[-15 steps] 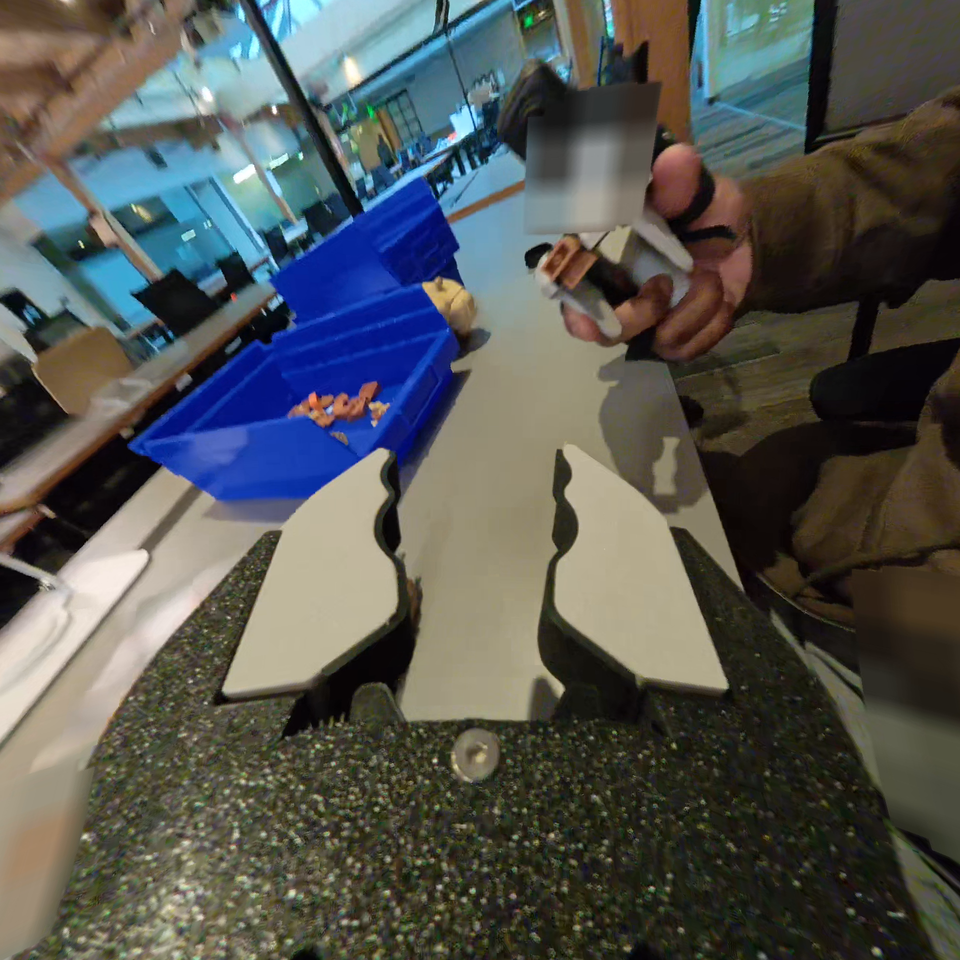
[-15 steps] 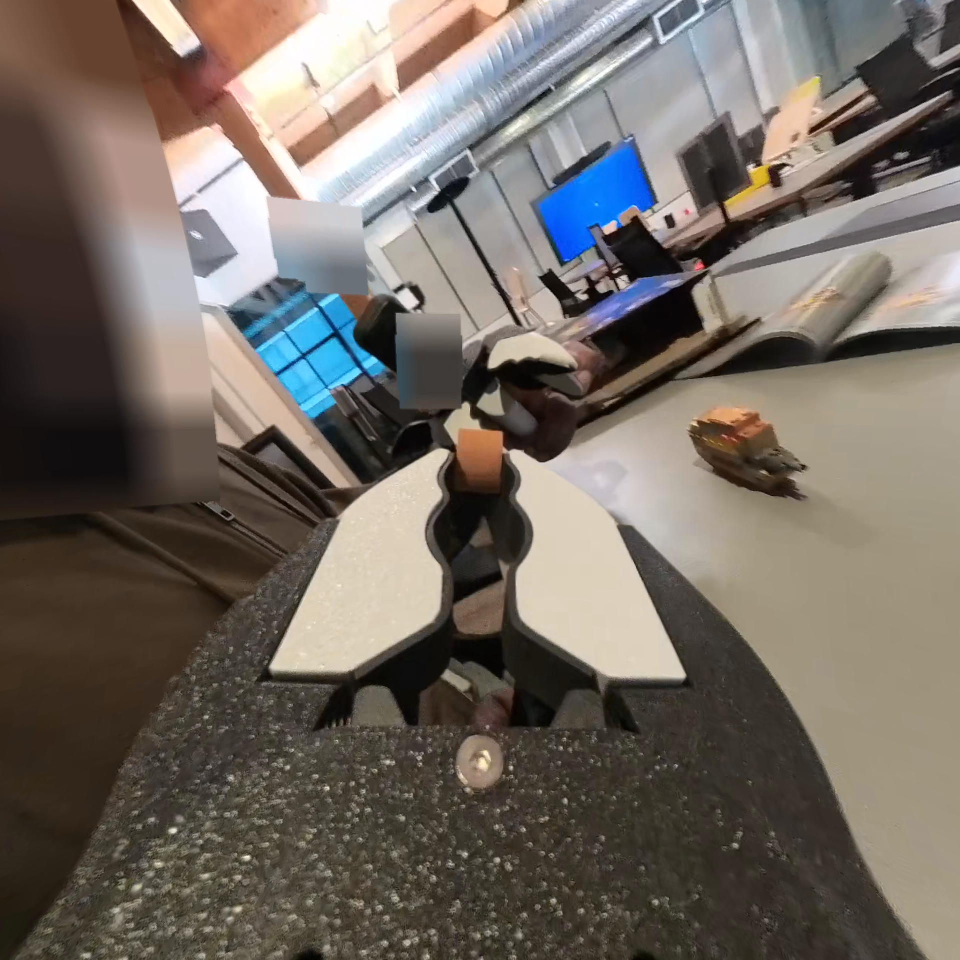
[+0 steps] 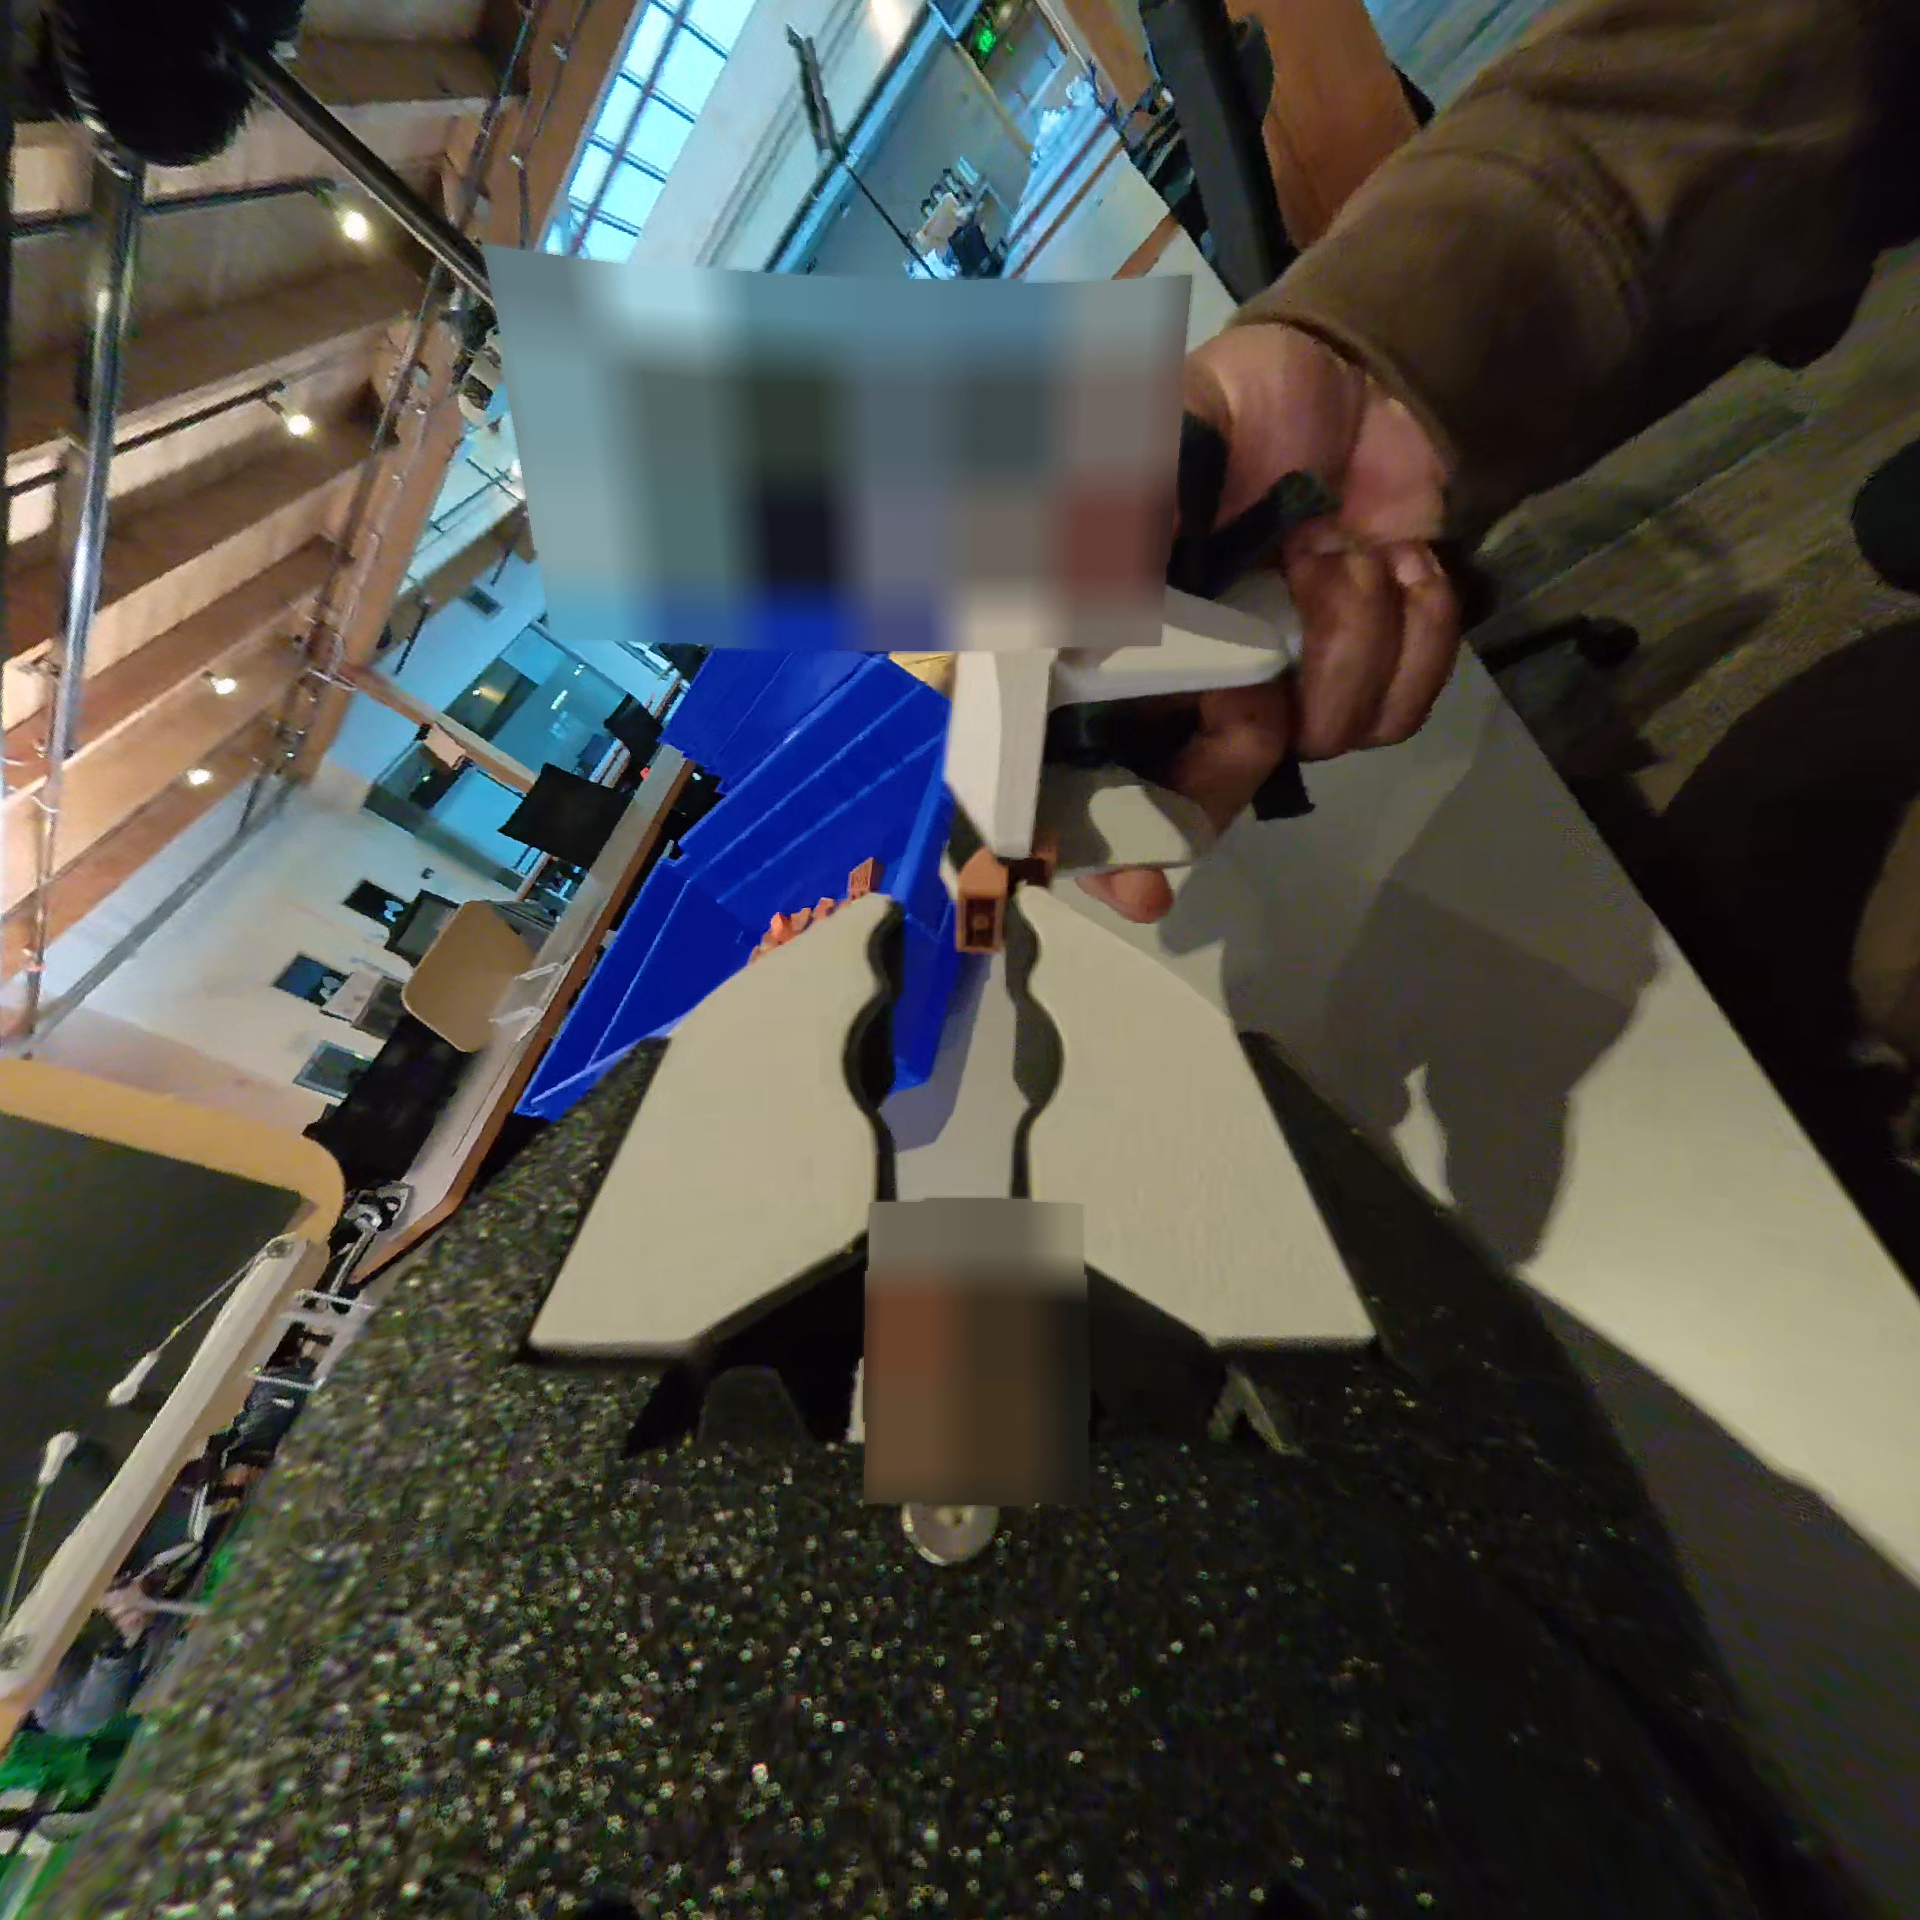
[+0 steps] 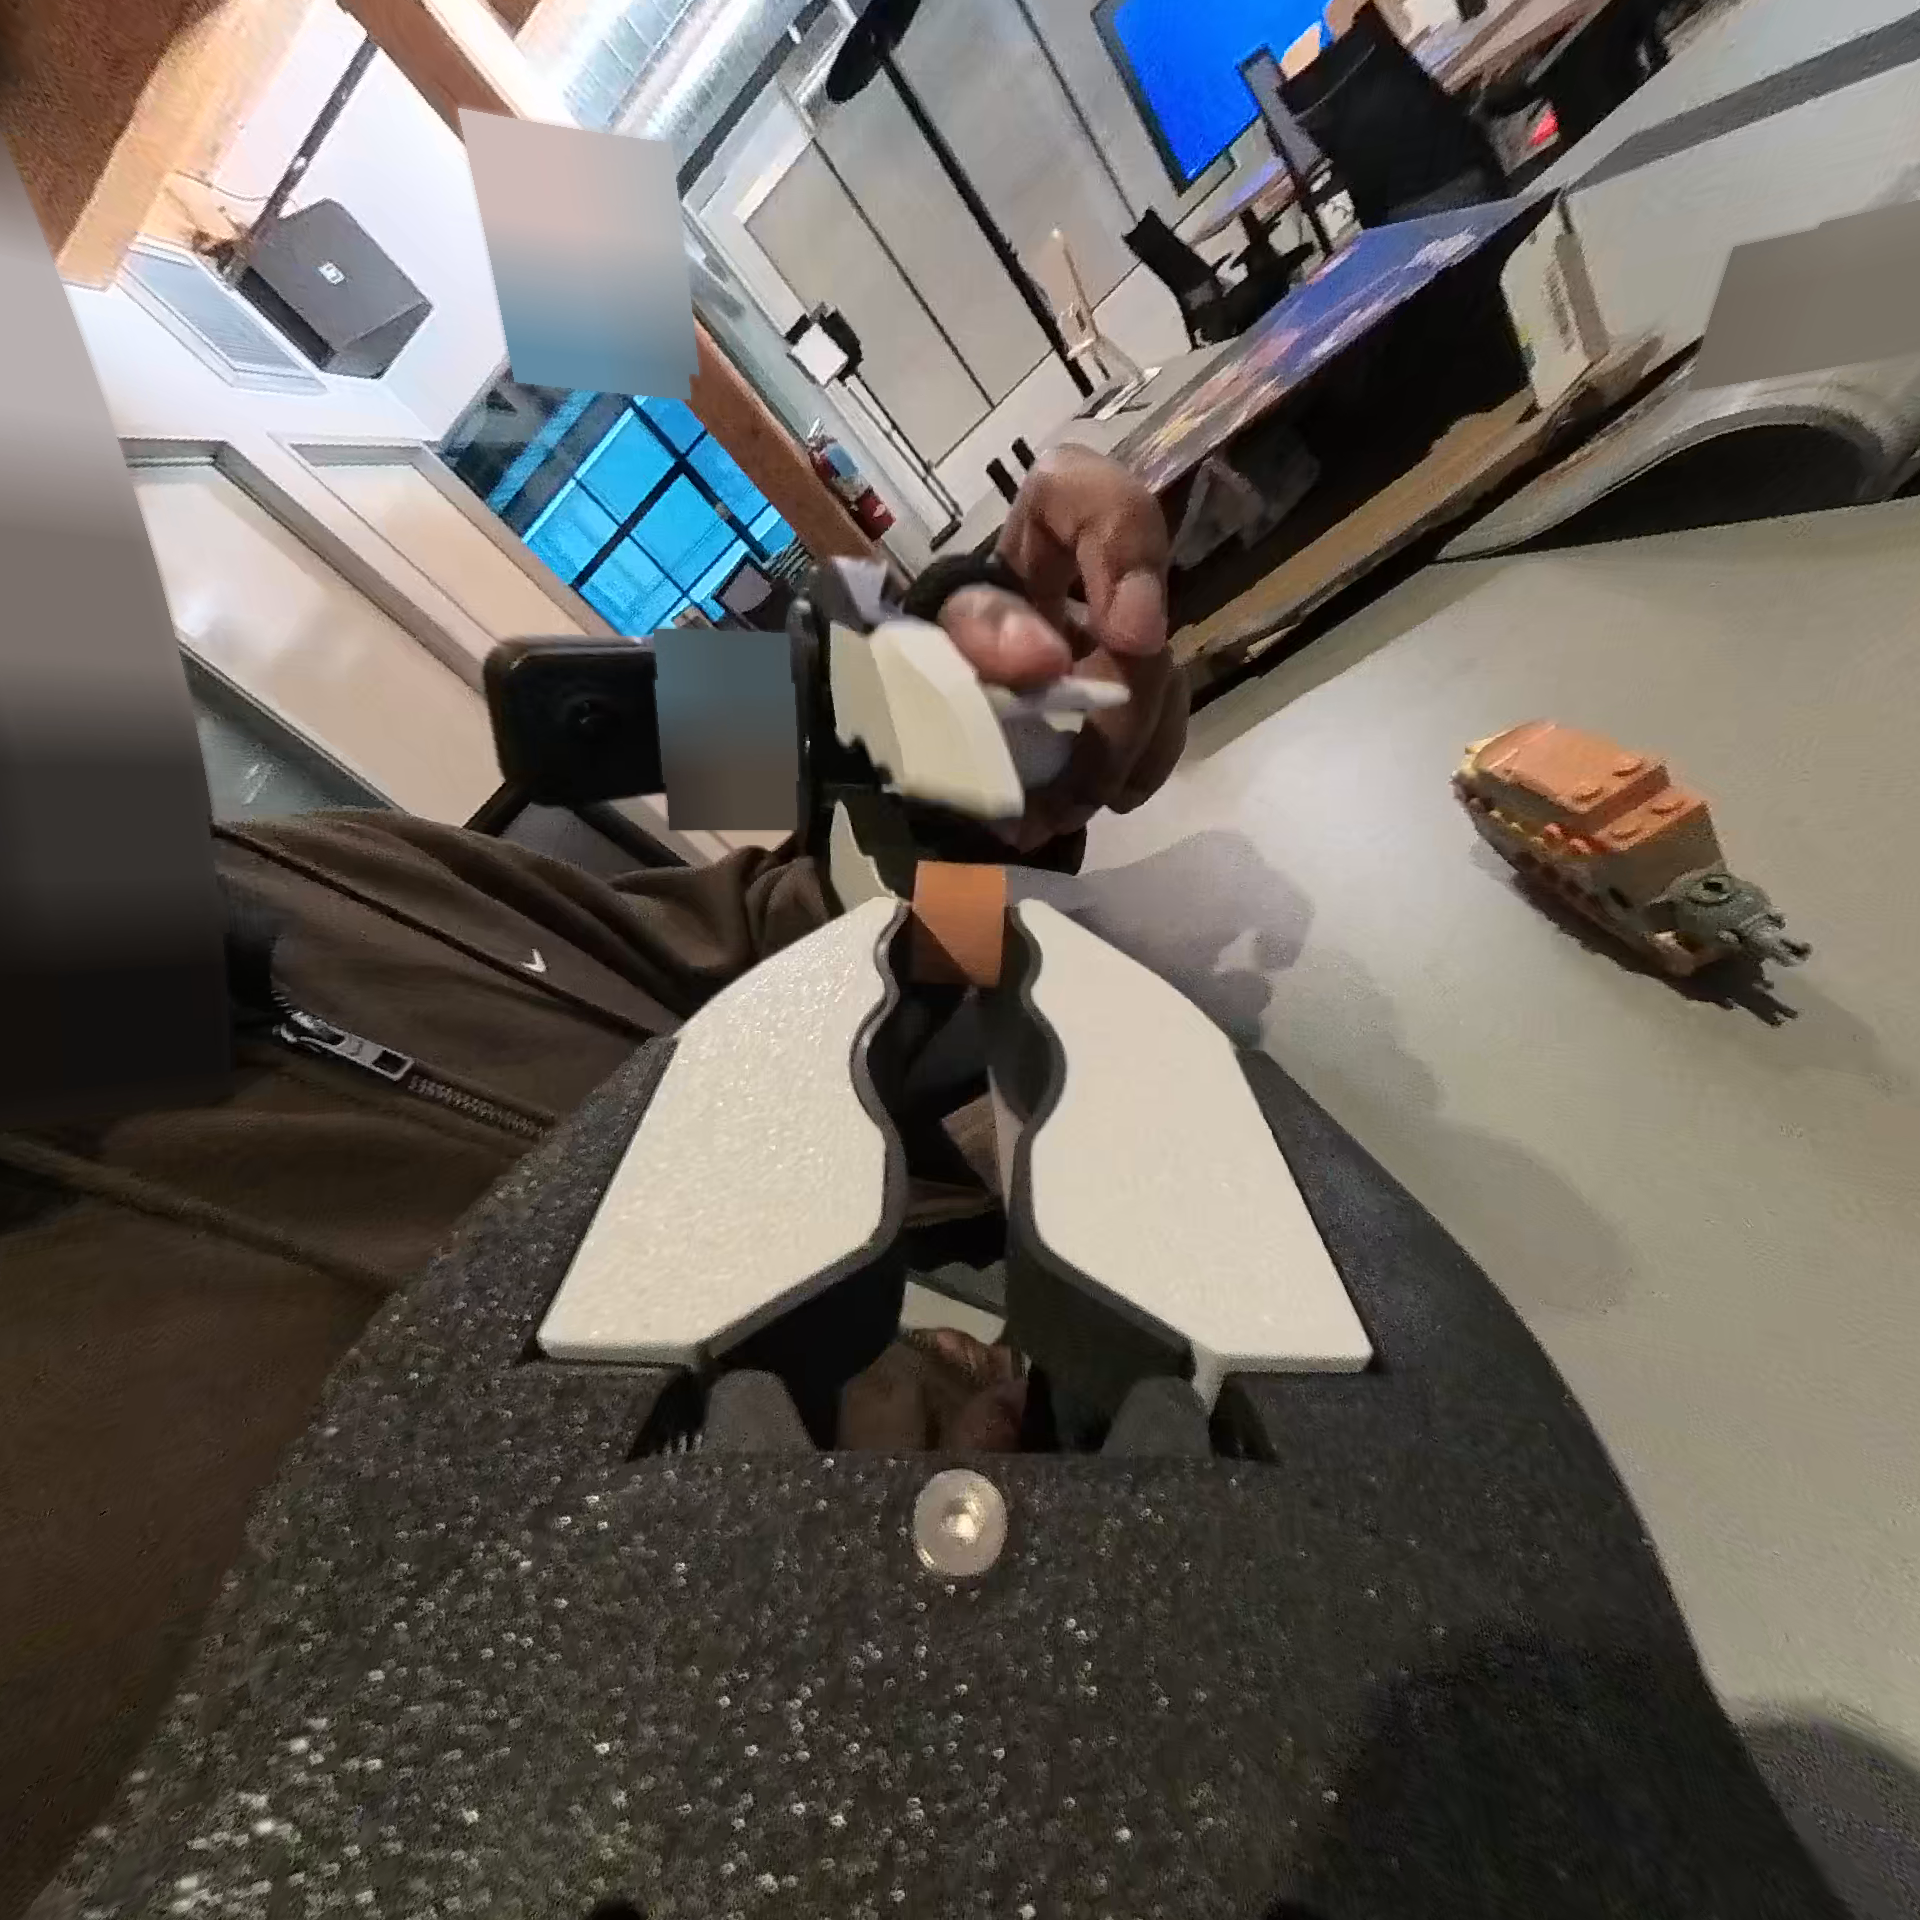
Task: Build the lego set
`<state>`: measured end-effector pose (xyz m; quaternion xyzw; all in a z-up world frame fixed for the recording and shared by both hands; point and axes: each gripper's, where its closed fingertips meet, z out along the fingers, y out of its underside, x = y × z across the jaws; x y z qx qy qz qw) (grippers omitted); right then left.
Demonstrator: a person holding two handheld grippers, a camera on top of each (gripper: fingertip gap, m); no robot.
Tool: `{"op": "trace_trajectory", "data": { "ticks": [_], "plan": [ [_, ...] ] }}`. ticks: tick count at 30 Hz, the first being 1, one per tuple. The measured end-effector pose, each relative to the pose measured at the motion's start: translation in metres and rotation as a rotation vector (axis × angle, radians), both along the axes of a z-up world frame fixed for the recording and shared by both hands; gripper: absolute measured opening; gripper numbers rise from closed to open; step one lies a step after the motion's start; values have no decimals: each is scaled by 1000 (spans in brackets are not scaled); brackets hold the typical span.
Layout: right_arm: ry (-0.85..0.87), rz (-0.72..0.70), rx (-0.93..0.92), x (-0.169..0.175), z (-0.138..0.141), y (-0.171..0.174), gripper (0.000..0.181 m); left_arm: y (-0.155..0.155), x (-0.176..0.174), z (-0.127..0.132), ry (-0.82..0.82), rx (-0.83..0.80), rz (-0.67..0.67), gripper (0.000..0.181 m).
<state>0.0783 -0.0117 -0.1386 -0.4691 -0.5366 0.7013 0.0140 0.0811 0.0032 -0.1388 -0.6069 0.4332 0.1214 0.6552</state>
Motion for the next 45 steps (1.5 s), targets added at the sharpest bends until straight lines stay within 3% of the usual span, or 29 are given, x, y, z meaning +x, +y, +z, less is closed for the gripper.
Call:
{"op": "trace_trajectory", "data": {
  "ticks": [1, 4, 7, 11, 13, 17, 20, 25, 30, 36, 42, 45],
  "plan": [
    [0, -4, -3, -3, 0, 2, 16, 1, -1, -3, 20, -10, -4, 9],
    [22, -17, 51, -12, -6, 10, 17, 7, -9, -9, -2, -62, 22, 8],
    [99, -81, 143, -21, -8, 23, 35, 15, -16, -12, -161, -144, 31, 8],
    [398, -220, 433, -24, 7, 38, 56, 18, -24, -4, -491, -275, -3, 8],
    [587, -266, 650, -22, 16, 40, 57, 18, -28, 3, -722, -363, -53, 8],
    [794, -197, 1049, -23, 9, 35, 51, 14, -31, 19, -1150, -544, -219, 8],
    [868, -146, 1160, -27, 3, 29, 48, 13, -28, 18, -1305, -662, -288, 8],
    [892, -113, 1107, -30, 3, 19, 43, 15, -18, 2, -1355, -794, -293, 8],
    [891, -111, 1060, -28, 2, 16, 21, 11, -14, -1, -1414, -871, -360, 8],
    [862, -108, 1020, -25, -1, 16, 20, 10, -11, -4, -1415, -914, -404, 8],
    [755, -121, 963, -25, -4, 27, 19, 12, -29, -6, -1329, -813, -277, 35],
    [634, -148, 951, -34, -11, 45, 19, 10, -61, -6, -1134, -626, -82, 44]
  ]
}}
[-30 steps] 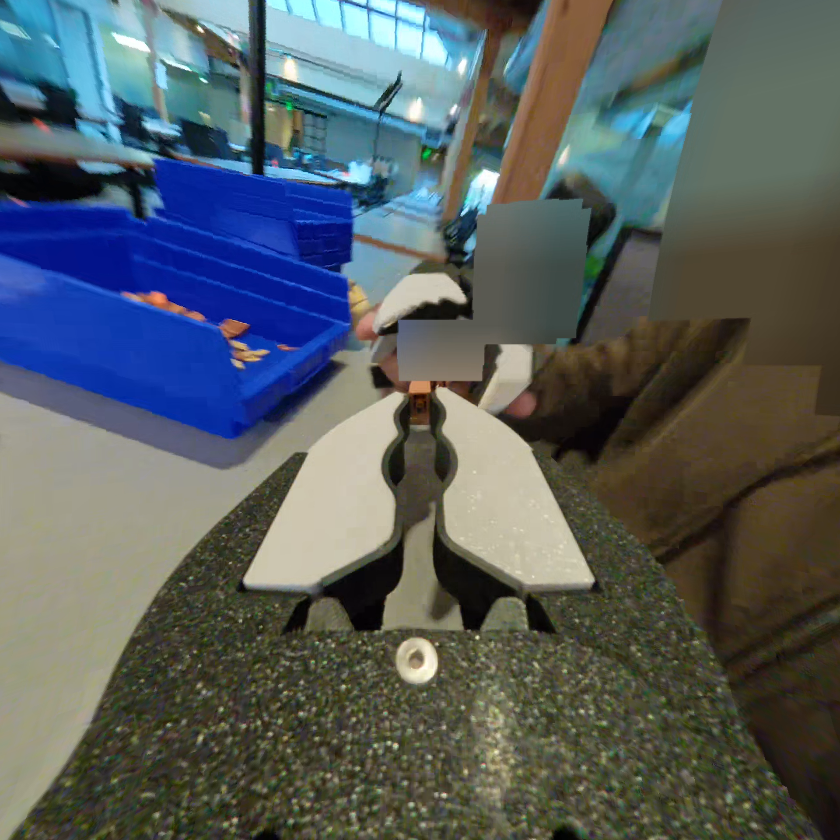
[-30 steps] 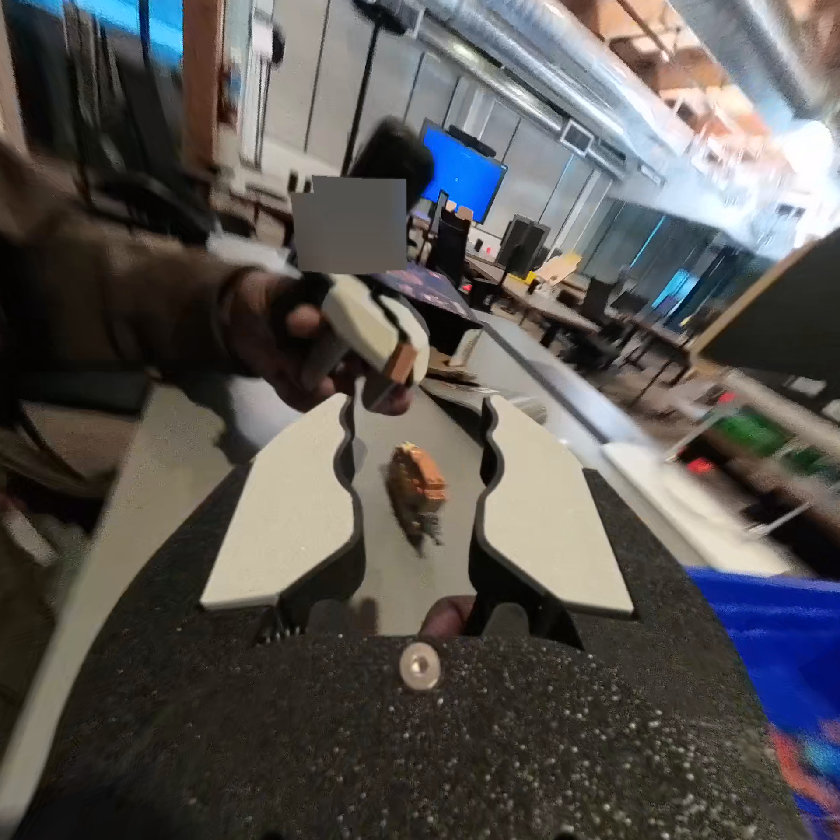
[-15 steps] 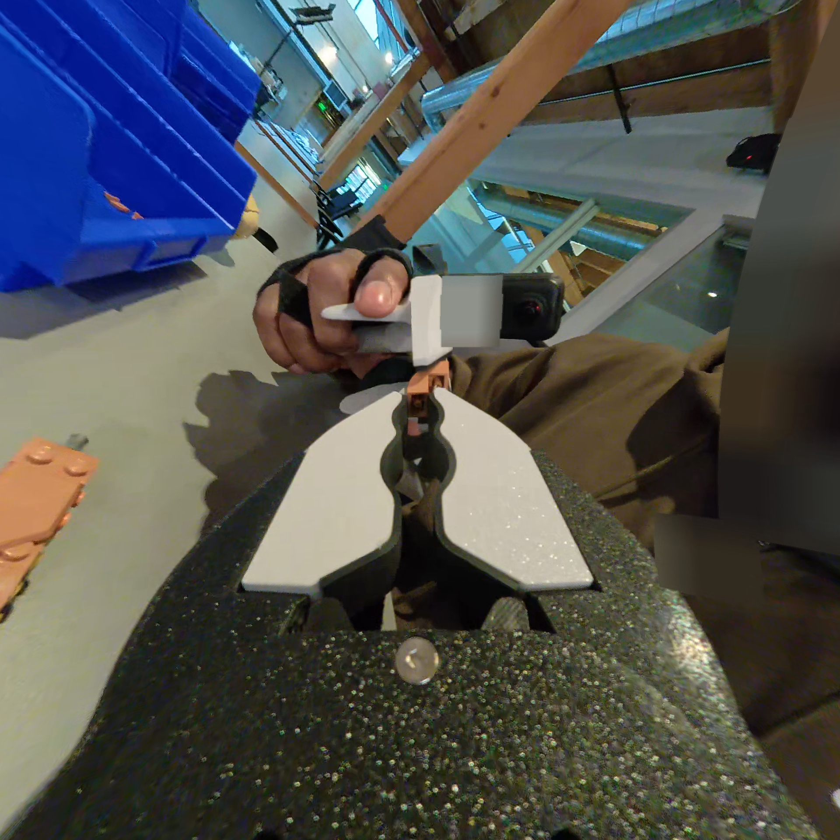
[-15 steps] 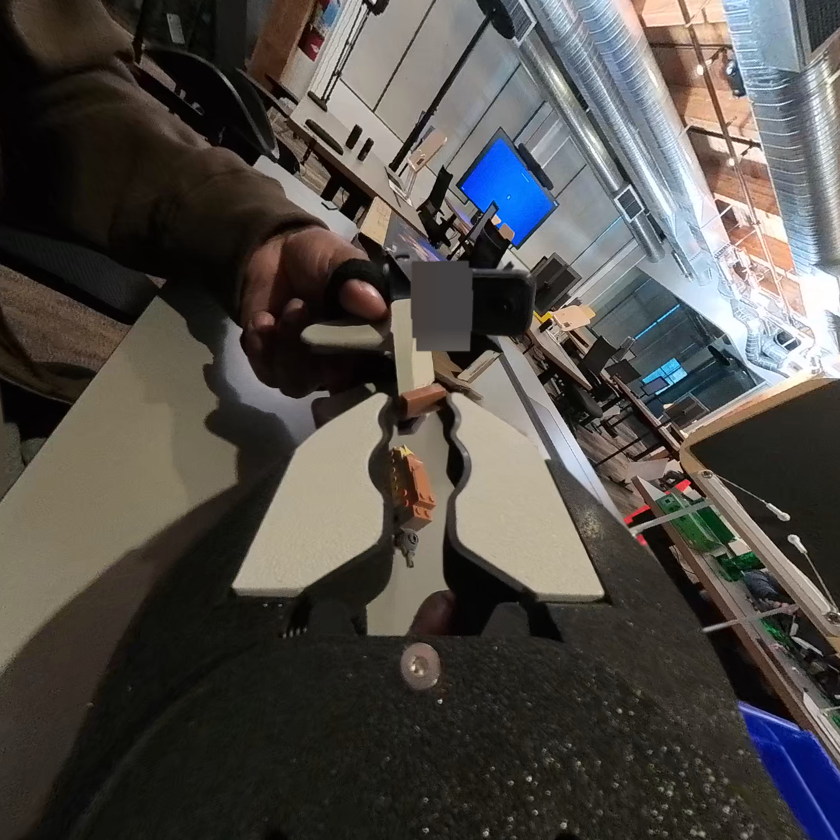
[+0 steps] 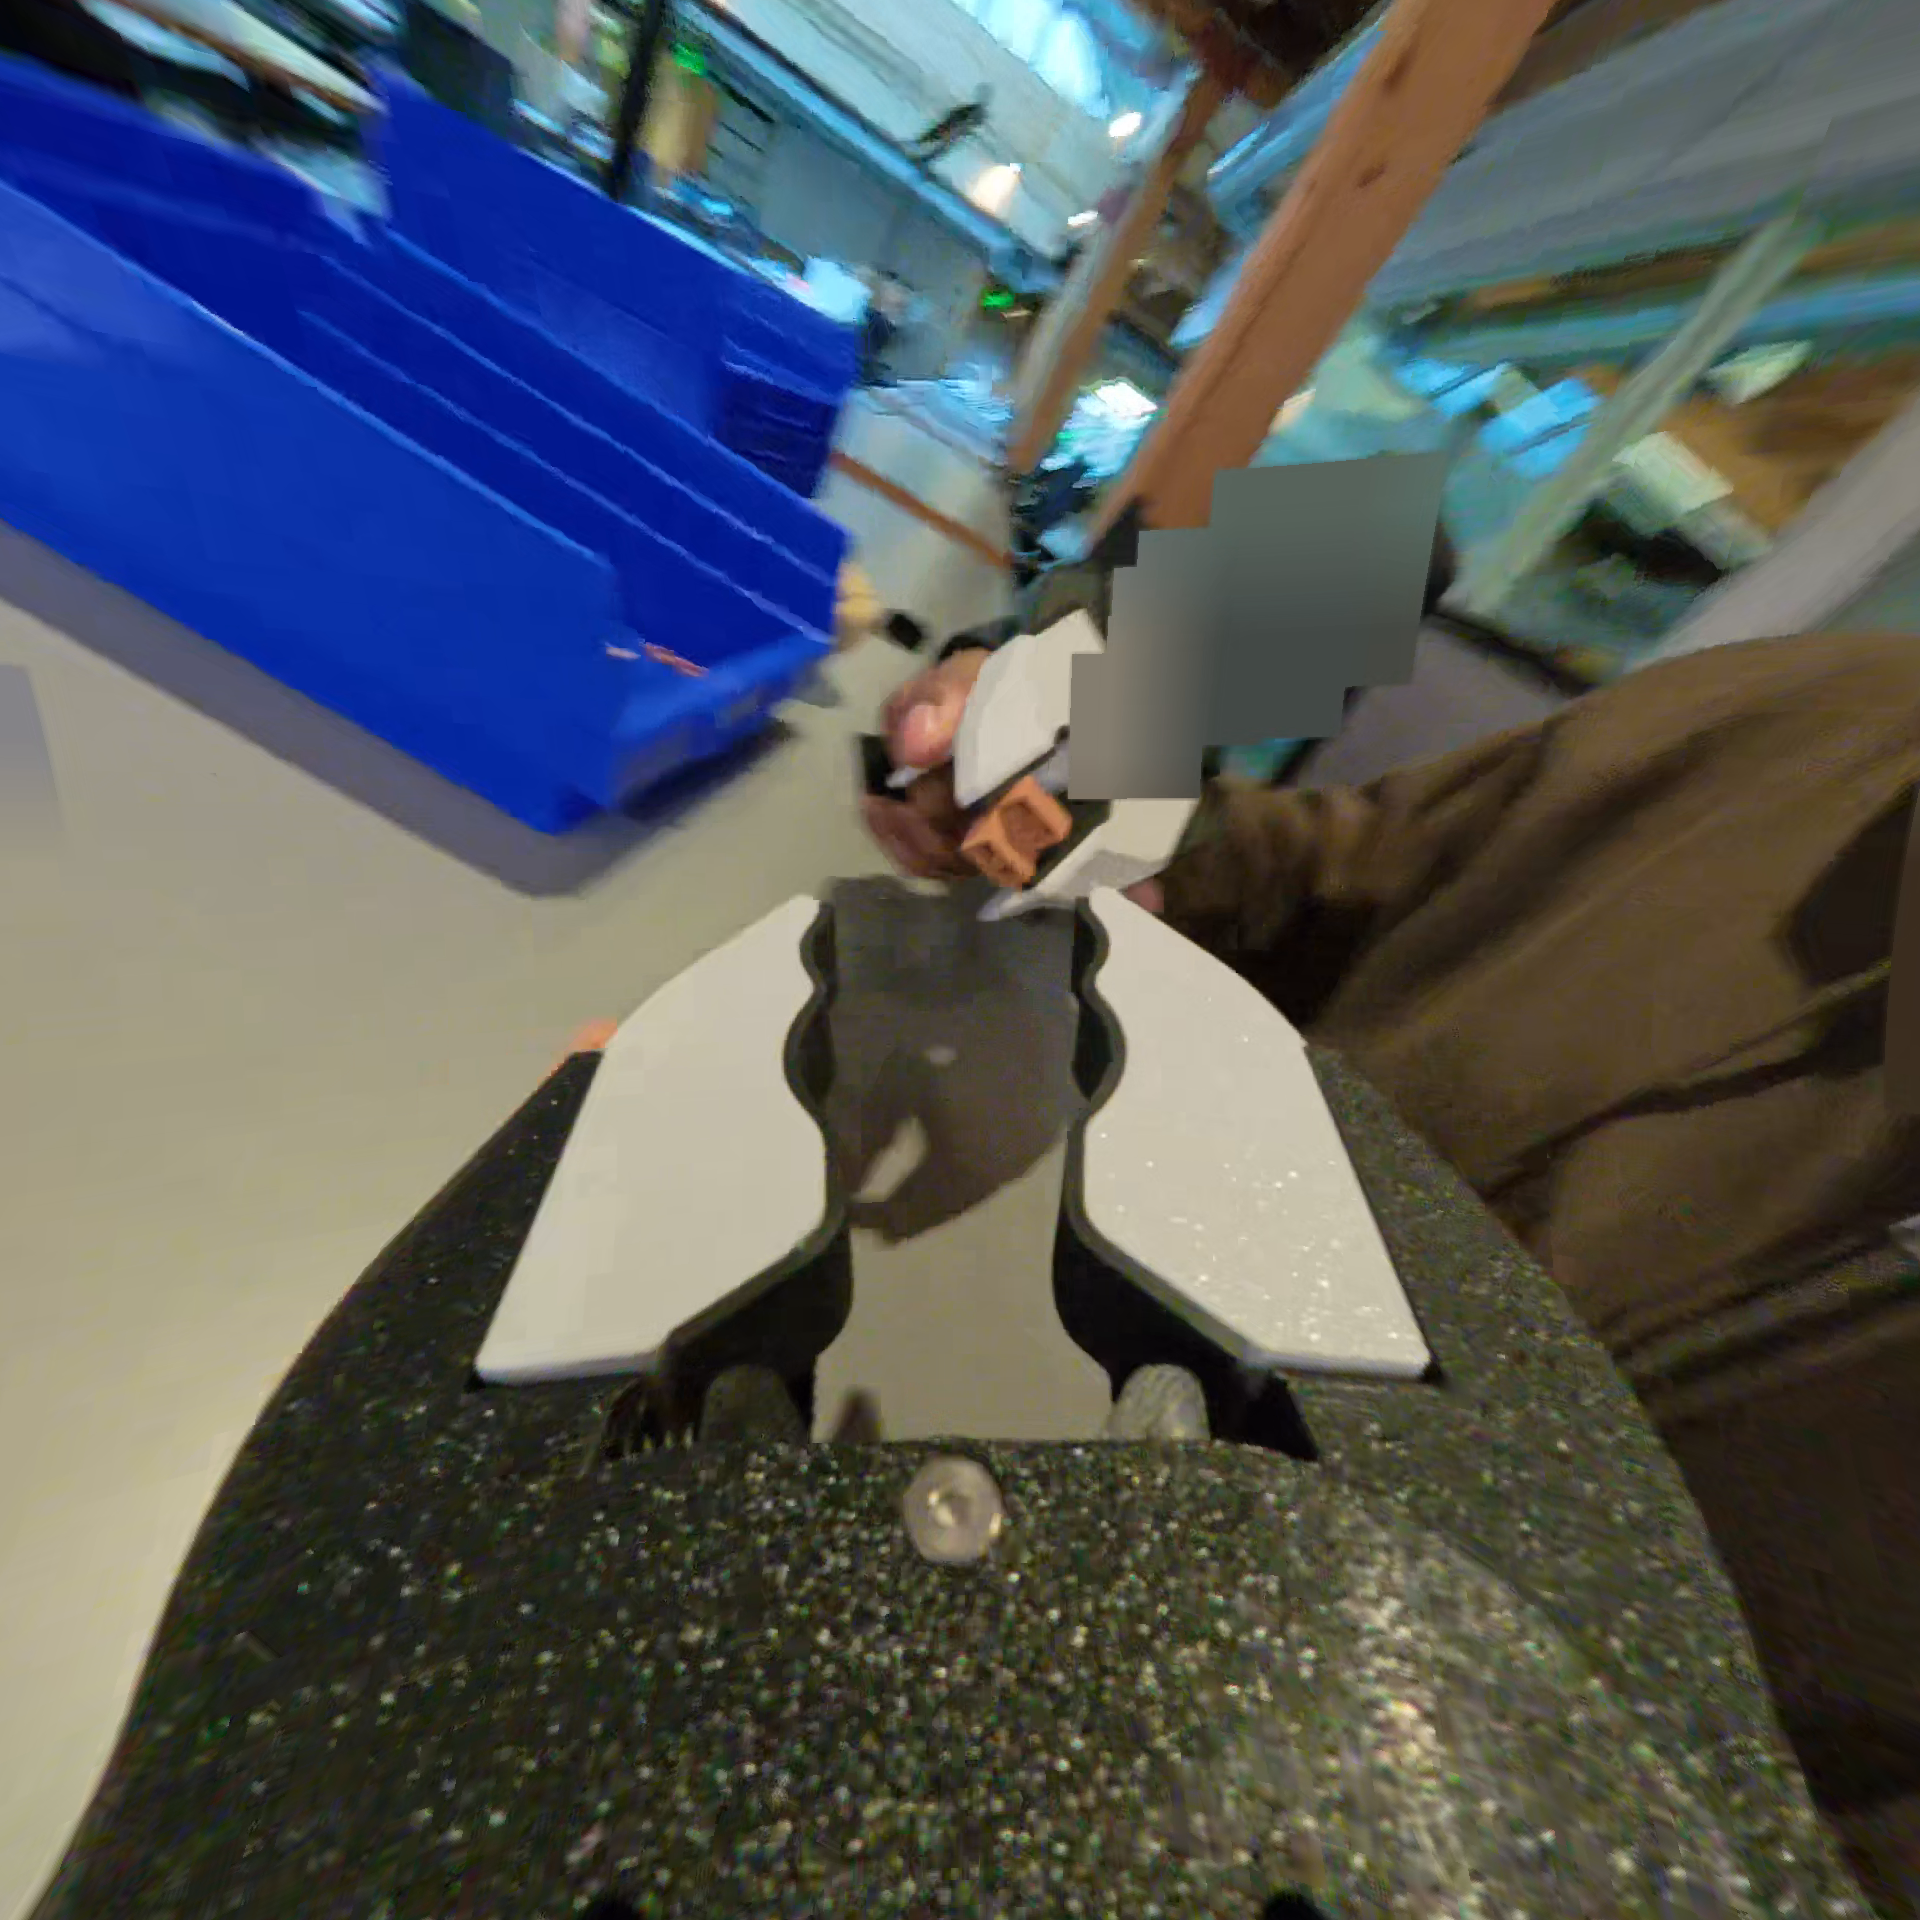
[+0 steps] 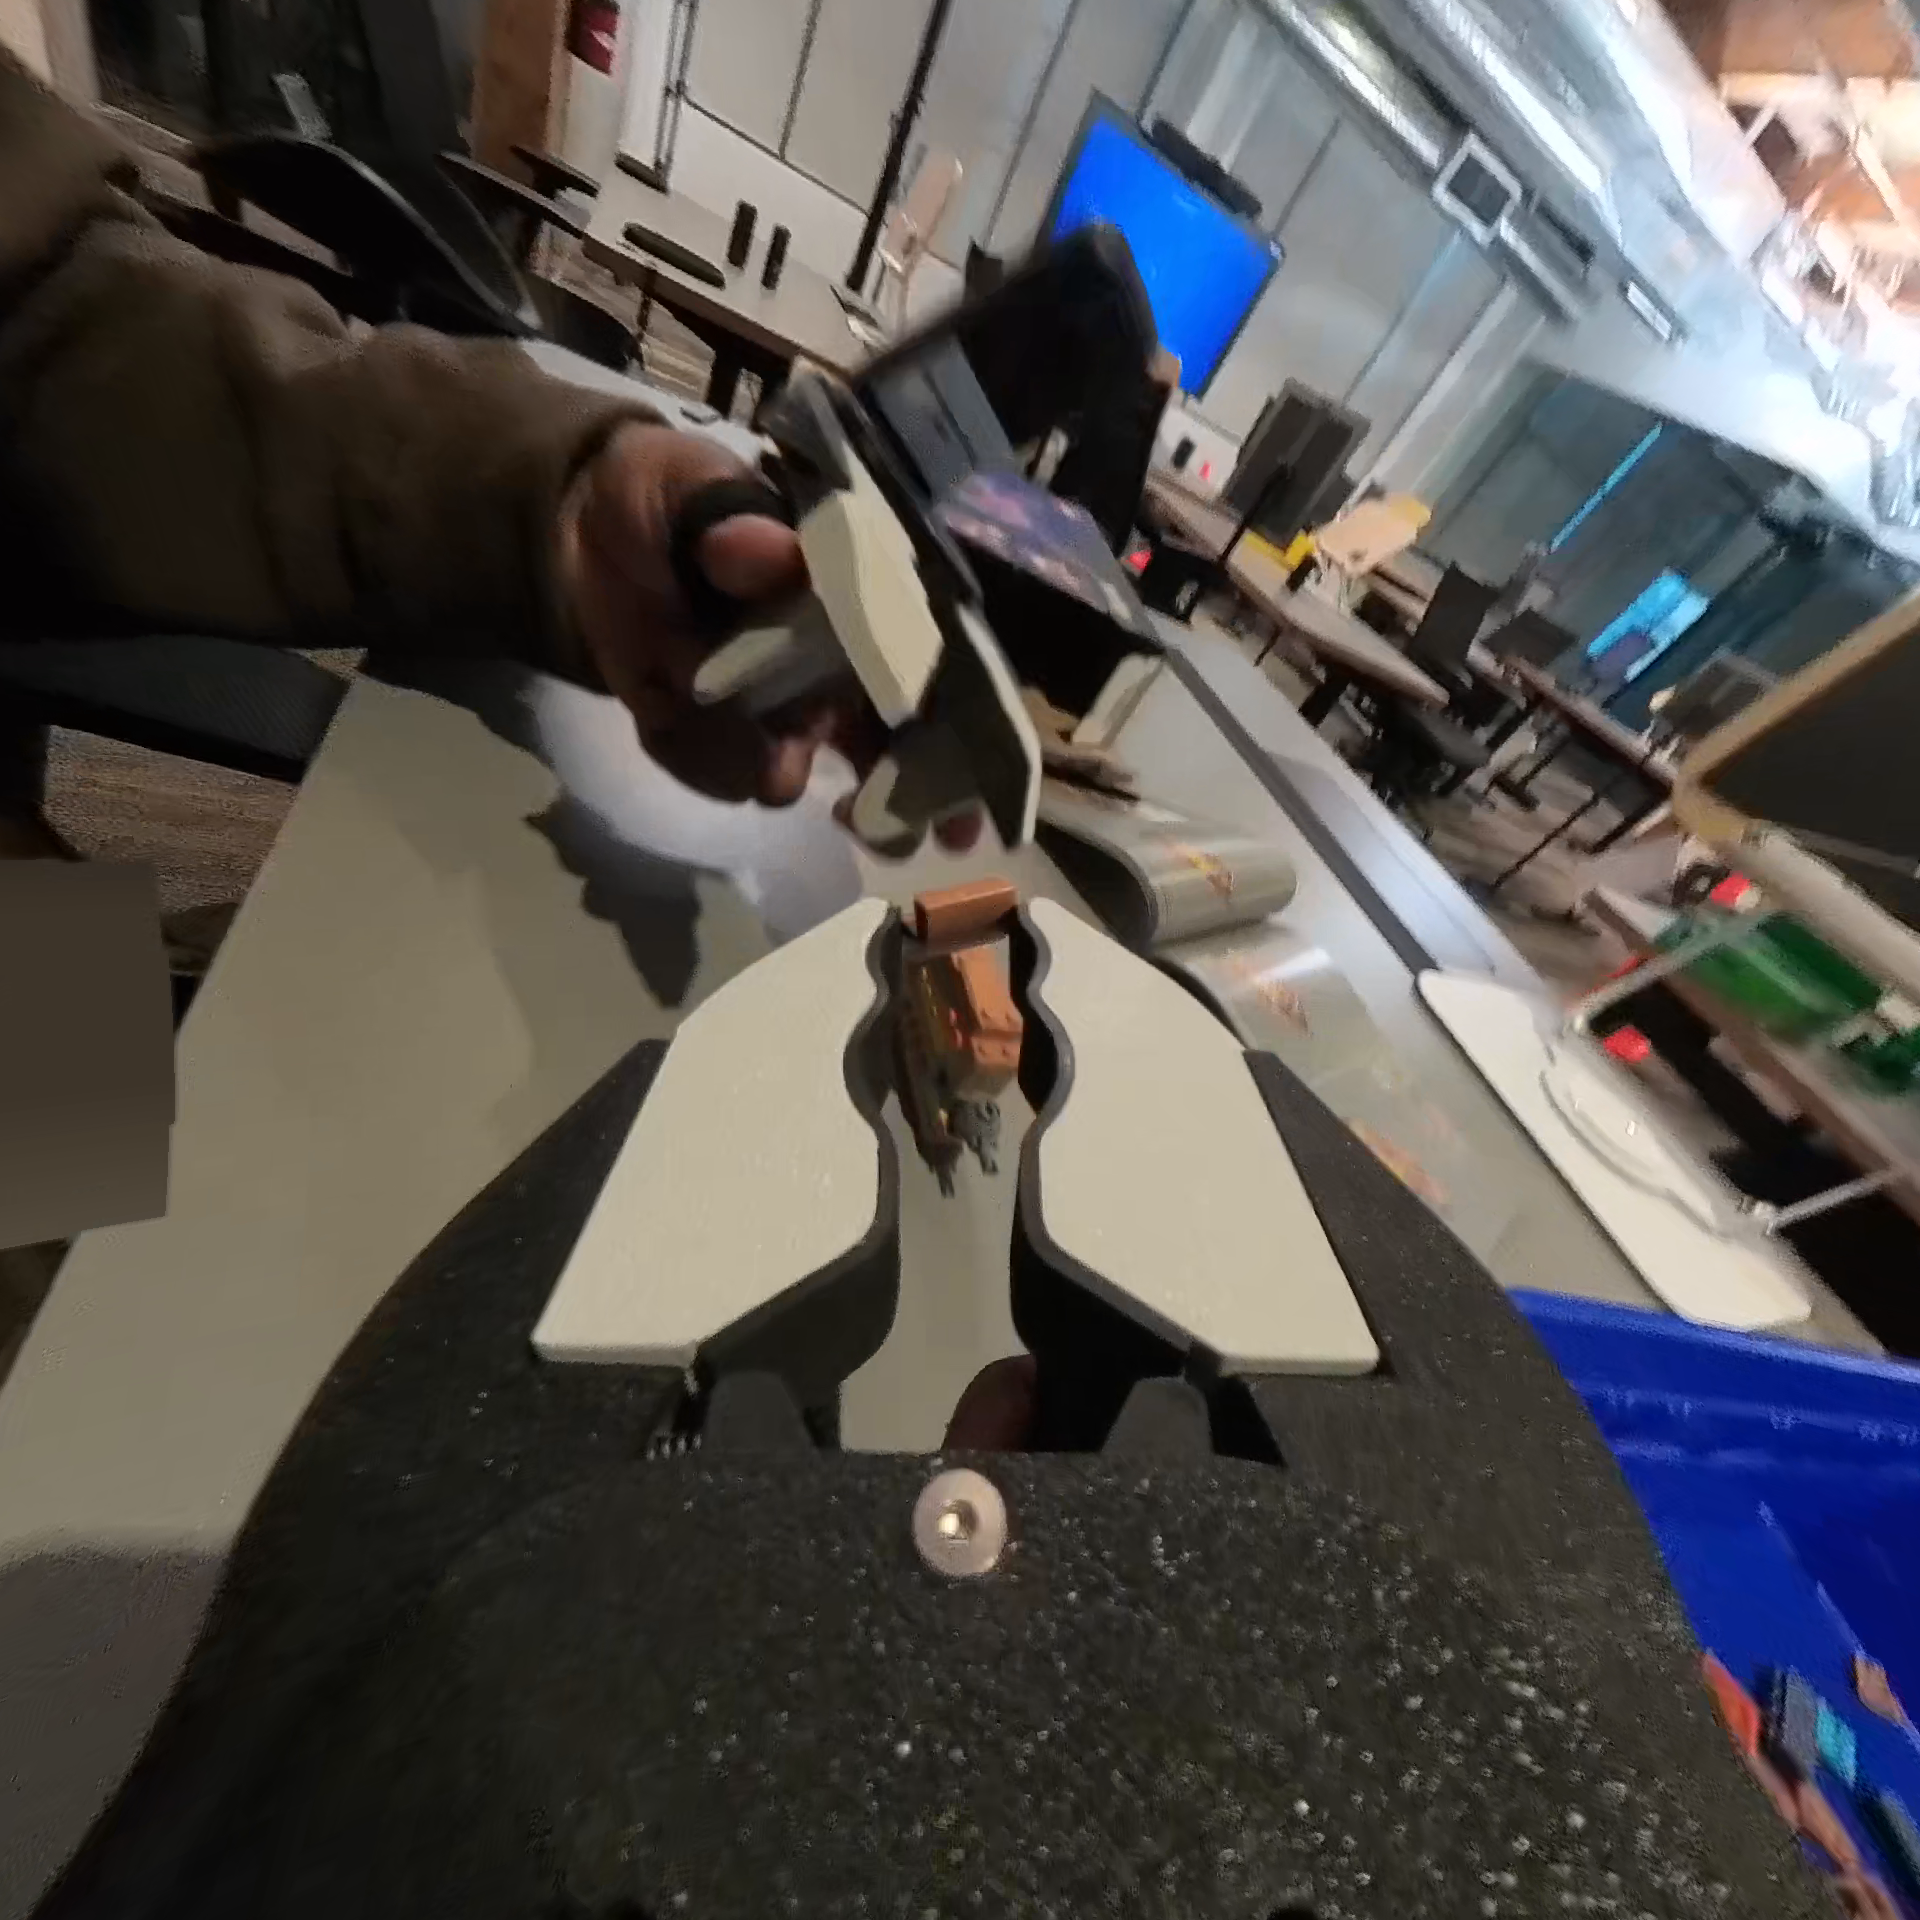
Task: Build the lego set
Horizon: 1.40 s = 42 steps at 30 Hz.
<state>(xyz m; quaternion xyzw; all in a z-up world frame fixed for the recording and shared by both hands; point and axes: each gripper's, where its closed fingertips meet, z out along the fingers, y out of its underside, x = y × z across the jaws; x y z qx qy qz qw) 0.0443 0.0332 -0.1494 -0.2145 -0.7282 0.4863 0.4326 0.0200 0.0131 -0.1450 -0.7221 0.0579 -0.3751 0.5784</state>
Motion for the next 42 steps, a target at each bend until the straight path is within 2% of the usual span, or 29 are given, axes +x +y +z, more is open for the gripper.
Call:
{"op": "trace_trajectory", "data": {
  "ticks": [2, 4, 7, 11, 13, 17, 26, 32, 42],
  "plan": [
    [-52, -29, -12, -6, -6, 9, 20, 0, -24, -15, 276, -10, 113, 52],
    [-99, -39, -21, -12, -13, 13, 19, 1, -41, -45, 514, -81, 125, 56],
    [-162, -50, -33, -22, -21, 16, 19, 5, -47, -80, 640, -158, 61, 56],
    [-238, -62, -47, -33, -32, 19, 20, 17, -46, -96, 811, -142, 10, 52],
    [-279, -63, -35, -38, -38, 20, 20, 22, -47, -105, 894, -149, -13, 44],
    [-350, -68, 2, -46, -49, 24, 20, 30, -43, -108, 901, -157, -49, 22],
    [-450, -29, 95, -55, -57, 29, 20, 37, -42, -106, 882, -148, -52, 21],
    [-458, -43, 208, -56, -57, 39, 20, 42, -38, -97, 784, -129, -57, 21],
    [-477, -48, 228, -61, -62, 37, 20, 44, -38, -93, 745, -125, -46, 21]
  ]
}}
